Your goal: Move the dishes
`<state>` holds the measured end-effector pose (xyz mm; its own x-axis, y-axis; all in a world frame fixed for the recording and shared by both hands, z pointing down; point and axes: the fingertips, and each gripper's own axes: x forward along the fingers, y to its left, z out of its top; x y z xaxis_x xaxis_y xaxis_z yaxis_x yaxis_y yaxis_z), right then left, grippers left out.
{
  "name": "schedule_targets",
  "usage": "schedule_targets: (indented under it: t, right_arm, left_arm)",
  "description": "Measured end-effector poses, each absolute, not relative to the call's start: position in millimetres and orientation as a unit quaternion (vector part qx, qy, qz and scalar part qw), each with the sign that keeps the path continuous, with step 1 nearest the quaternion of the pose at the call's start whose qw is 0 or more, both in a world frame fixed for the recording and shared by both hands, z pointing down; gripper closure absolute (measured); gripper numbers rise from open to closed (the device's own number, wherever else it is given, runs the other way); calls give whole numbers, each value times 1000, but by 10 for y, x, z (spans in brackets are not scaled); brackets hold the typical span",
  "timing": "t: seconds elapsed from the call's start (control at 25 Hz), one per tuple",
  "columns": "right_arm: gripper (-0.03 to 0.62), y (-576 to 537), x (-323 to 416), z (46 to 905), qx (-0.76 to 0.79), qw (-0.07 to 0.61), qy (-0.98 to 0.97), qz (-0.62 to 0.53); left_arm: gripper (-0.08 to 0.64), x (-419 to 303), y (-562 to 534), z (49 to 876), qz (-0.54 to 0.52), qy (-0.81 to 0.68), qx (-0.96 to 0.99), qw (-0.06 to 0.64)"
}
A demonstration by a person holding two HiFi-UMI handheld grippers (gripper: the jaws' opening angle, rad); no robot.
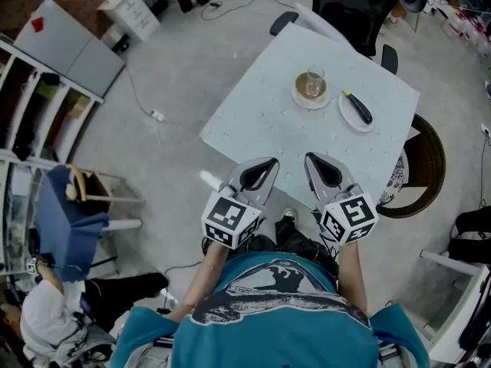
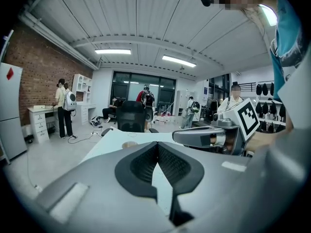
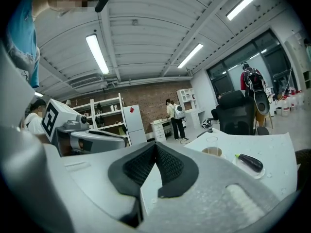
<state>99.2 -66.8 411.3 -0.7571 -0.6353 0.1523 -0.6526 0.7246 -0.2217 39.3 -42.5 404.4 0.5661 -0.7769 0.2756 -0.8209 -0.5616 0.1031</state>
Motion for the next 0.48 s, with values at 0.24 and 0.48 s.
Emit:
schedule_targets:
  t: [0.24, 0.48]
  right_arm:
    - [591, -838, 1050, 4191, 354, 28, -924, 142]
    - [591, -938, 1010, 4267, 351, 33, -923, 152]
  left_arm:
    - [548, 439, -564, 4075, 109, -452, 879, 107]
    - [548, 369, -639, 4110, 118, -456, 875, 115]
